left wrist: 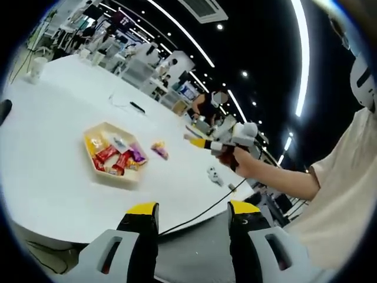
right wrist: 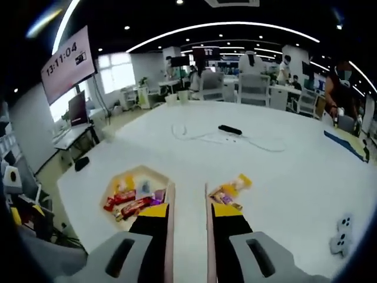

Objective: Place the target food into the container with the food tongs after gripping and lifting it, then release it inside without dropping or visibly crushing the food.

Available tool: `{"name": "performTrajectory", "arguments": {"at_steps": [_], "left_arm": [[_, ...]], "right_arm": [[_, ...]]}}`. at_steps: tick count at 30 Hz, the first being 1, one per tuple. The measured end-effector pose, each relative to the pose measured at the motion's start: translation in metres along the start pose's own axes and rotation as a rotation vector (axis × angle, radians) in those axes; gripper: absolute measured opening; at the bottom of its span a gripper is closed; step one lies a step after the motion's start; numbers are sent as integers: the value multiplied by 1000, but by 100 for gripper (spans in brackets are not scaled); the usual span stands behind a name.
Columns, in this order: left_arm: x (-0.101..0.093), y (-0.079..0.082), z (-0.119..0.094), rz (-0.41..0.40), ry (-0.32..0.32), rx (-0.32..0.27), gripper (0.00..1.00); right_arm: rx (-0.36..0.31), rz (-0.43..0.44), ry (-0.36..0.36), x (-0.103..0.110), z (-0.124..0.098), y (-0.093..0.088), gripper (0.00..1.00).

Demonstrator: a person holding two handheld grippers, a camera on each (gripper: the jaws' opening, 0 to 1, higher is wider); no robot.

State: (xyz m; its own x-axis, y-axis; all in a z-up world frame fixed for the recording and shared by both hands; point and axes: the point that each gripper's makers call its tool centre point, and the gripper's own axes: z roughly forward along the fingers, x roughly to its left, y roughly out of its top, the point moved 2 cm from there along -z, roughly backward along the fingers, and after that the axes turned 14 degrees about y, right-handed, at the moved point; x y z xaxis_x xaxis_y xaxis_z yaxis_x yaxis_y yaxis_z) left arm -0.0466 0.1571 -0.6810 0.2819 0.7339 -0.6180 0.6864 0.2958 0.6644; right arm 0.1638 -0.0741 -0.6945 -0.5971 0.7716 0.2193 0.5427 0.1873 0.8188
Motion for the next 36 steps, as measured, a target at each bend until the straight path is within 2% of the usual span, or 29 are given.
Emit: {"name": "performTrajectory", "arguments": {"at_steps": [11, 20, 29, 36], "left_arm": [[5, -1, 5, -11, 13, 18, 46], [8, -4, 8, -26, 27, 31, 46], [11, -6, 12, -34, 36, 44, 46], [14, -5, 16, -43, 40, 59, 46]], "right_arm": [[23, 35, -24, -18, 6, -11, 26], [69, 2, -21, -27, 16, -18, 26], [91, 21, 11, -31, 28, -26, 26], [101, -13, 27, -35, 36, -25, 25]]}}
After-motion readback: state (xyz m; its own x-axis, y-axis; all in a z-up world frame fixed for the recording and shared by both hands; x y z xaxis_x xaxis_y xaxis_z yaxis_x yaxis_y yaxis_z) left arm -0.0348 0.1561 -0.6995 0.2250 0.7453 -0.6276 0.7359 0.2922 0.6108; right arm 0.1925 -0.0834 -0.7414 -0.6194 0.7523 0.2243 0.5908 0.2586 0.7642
